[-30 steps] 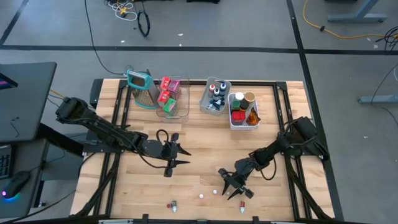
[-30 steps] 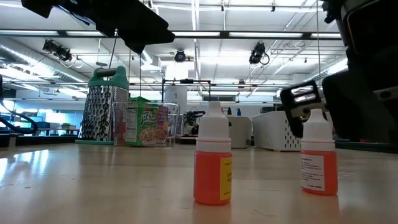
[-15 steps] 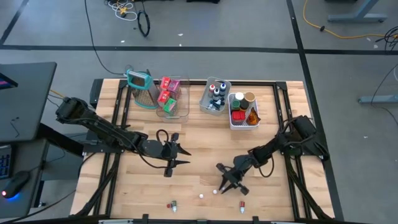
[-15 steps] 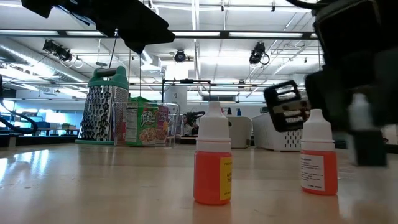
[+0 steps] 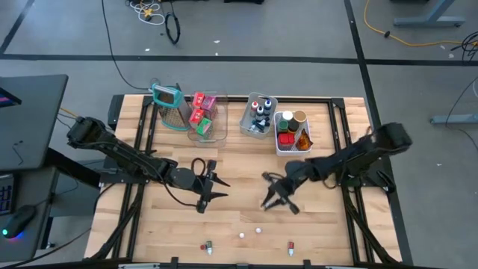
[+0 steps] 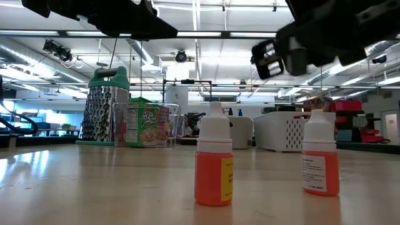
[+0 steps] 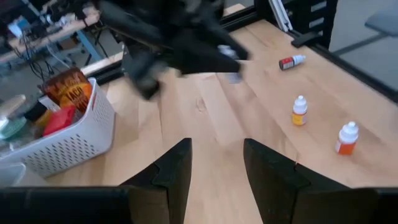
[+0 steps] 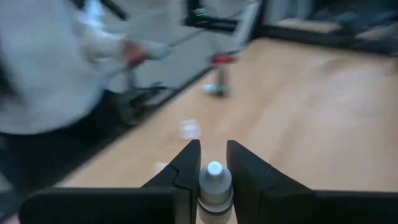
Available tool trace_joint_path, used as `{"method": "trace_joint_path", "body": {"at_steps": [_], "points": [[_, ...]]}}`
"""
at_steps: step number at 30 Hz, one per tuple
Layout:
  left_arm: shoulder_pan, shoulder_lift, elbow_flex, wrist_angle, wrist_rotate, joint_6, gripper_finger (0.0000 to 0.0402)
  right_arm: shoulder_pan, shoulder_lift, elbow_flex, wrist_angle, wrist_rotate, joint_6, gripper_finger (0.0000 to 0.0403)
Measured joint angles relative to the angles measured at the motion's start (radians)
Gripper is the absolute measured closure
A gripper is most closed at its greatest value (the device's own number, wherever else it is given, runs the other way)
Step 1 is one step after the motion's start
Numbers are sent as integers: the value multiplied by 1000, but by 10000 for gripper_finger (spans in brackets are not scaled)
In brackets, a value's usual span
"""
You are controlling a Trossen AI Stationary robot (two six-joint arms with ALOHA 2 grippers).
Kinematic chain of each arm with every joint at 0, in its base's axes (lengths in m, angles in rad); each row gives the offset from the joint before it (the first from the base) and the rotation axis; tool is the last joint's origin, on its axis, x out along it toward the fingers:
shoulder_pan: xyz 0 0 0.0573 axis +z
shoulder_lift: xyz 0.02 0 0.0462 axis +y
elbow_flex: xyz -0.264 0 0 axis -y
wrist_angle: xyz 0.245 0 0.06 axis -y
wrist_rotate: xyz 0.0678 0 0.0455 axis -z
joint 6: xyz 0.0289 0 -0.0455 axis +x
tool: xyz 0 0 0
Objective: Pick & Place Kitchen Items
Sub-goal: Put the top small green food coloring bottle into the gray bin
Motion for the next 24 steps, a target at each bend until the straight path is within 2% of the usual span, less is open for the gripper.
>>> {"method": "trace_joint_path", "body": {"at_steps": [6, 11, 20, 24], "points": [[0, 0, 0, 1, 0, 43, 248, -73, -195, 0, -198, 238, -254, 330], [0, 0, 0, 0, 0, 33, 248, -142, -264, 0, -189, 382, -409, 333], [0, 0, 0, 2, -1, 58, 248, -274, -245, 0, 39, 808, -323, 331], [0, 0, 0, 52, -110, 22, 248, -360, -221, 0, 49, 860, -163, 330]]}}
